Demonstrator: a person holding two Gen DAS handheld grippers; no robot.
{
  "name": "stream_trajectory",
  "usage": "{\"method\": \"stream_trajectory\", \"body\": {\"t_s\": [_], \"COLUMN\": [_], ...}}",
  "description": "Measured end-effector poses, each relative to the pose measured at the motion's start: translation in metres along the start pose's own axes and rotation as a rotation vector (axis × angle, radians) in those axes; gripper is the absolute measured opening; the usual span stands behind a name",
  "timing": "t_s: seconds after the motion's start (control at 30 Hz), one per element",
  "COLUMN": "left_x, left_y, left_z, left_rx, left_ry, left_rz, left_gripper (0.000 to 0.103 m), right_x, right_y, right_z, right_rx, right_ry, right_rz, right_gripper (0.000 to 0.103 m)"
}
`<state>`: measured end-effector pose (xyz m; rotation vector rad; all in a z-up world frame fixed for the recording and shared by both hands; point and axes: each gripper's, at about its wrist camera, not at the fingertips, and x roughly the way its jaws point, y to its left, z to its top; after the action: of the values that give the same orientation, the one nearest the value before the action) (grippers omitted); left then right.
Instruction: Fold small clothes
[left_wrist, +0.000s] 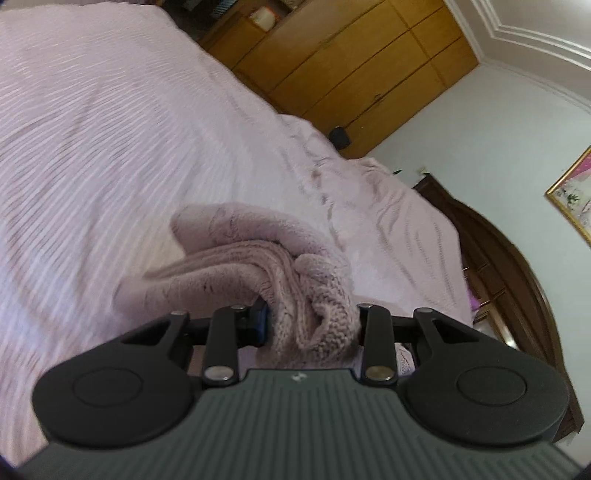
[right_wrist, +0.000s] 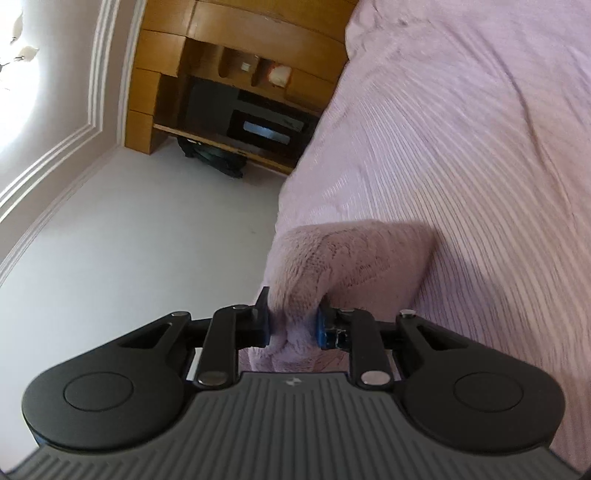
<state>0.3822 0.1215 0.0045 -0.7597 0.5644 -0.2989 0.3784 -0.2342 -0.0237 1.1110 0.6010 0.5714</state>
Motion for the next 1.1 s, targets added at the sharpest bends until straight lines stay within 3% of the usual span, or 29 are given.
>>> {"method": "stream_trajectory", "body": {"t_s": [0.13,0.23,0.37,0.47,0.5,0.67,1.1], "left_x": [0.025,0.036,0.055,0.065,0.063,0.047,0.017], "left_y": [-0.026,-0.020,0.026,0.066,0.072,0.071,0.053], "left_z": [0.022,0.009,-0.035,-0.074,-0.081,-0.096,-0.107], "left_rx": [0.071,0.065,-0.005,-0.088,-0.095,-0.133,-0.121], "left_ry": [-0.048,-0.042,0.051,0.169,0.170,0.164,0.175], "left_rz": [-0.040,-0.059,-0.045,0.031,0.038,0.070,0.087], "left_gripper": [0.034,0.034,0.034,0.034,0.034,0.034,0.034], "right_x": [0.009,0.007,0.000,0.000,-0.003,-0.025,-0.045], "right_y": [0.014,0.018,-0.004,-0.047,-0.058,-0.082,-0.061], "right_z": [0.038,0.047,0.027,0.004,-0.004,-0.020,-0.033], "right_rx": [-0.045,-0.107,-0.193,-0.157,-0.148,-0.111,-0.113], "right_ry": [-0.055,-0.080,-0.062,0.023,0.038,0.021,0.028], "right_rz": [0.030,0.004,-0.099,-0.206,-0.222,-0.191,-0.173], "right_gripper": [0.022,0.022,0.022,0.022,0.022,0.021,0.021]}}
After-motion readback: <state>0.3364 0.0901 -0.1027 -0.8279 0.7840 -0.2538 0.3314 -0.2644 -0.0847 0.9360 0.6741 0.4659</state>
